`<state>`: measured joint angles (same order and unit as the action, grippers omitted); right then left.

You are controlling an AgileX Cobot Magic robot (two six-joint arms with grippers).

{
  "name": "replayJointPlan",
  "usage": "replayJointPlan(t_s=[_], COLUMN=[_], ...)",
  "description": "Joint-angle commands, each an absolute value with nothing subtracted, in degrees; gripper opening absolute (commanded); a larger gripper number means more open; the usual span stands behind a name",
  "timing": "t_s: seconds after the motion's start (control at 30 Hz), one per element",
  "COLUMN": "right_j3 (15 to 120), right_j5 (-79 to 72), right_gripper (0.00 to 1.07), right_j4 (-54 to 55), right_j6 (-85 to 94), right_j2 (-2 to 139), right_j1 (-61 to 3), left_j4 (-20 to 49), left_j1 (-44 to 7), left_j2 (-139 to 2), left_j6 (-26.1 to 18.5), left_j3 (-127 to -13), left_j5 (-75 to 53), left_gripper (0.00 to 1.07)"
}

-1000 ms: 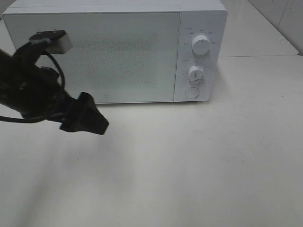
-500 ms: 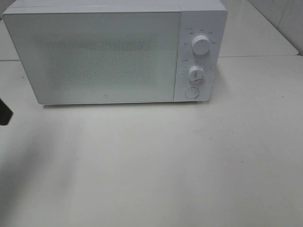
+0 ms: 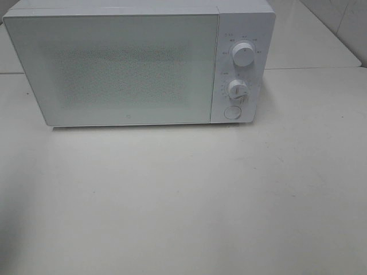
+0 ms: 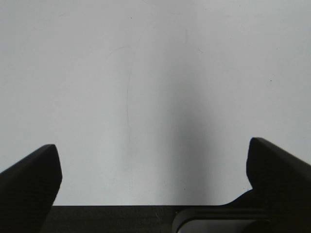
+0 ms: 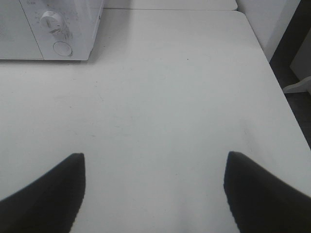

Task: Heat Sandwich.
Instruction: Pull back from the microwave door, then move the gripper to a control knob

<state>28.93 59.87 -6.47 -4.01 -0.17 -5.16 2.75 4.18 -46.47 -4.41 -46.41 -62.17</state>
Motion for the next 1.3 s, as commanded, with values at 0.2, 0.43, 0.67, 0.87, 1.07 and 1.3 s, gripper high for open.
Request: replayJointPlan(t_s=[0.2, 0.43, 0.67, 0.87, 1.07, 1.3], right_j3=[28.9, 28.9, 28.9, 28.9, 28.9, 28.9], right_j5=[59.3, 59.3, 59.3, 59.3, 59.3, 59.3], right_gripper=[0.76, 0.76, 0.76, 0.76, 0.76, 0.76], right_j4=[-6.4, -6.4, -6.4, -6.5, -6.6, -6.6], right_j6=[-3.7, -3.7, -3.7, -3.7, -3.7, -3.7], right_j2=[-1.8, -1.8, -1.8, -1.8, -1.7, -1.5], right_j1=[-4.7, -4.7, -4.7, -4.7, -4.7, -4.7], left_j4=[2.3, 2.6, 2.6, 3.2, 4.0, 4.0], left_j1=[4.5, 4.5, 4.5, 4.5, 4.5, 4.5], left_j2=[-30.1, -18.0, -8.8, -0.3, 1.7, 1.8], left_j6=[-6.0, -5.5, -5.5, -5.5, -5.4, -5.3], left_j3=[-40.6, -35.0, -30.3, -29.3, -28.4, -28.4], left_j5=[-62.6, -63.1, -62.9, -59.7, -59.4, -59.4], left_gripper=[0.98, 0.98, 0.98, 0.98, 0.97, 0.97])
